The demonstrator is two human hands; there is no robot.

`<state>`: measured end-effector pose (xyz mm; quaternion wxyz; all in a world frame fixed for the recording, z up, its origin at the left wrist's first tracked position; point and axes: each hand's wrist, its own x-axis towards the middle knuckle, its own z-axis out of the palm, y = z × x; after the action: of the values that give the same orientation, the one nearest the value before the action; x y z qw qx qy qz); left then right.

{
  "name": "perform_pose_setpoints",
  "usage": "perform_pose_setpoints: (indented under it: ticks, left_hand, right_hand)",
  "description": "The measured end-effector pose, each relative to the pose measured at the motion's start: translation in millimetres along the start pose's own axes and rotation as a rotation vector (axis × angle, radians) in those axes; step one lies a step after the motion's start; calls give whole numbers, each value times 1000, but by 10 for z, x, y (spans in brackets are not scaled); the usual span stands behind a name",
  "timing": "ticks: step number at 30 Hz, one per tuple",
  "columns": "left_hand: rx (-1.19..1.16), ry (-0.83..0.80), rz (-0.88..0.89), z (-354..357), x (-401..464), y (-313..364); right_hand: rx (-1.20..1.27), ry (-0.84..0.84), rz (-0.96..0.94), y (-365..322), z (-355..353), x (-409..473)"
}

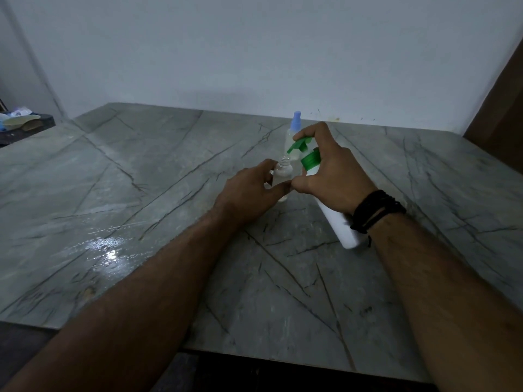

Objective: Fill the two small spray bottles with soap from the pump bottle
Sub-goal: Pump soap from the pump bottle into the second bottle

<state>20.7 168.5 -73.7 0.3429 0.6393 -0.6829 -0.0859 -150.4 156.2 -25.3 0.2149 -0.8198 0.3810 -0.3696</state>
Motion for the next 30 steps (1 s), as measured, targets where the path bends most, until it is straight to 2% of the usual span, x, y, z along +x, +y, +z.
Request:
perform_pose_setpoints:
  ticks: [30]
  left_hand:
    - [-18,-26,3,-23,-24,28]
  right_hand:
    - [-13,-22,-9,9,12,16]
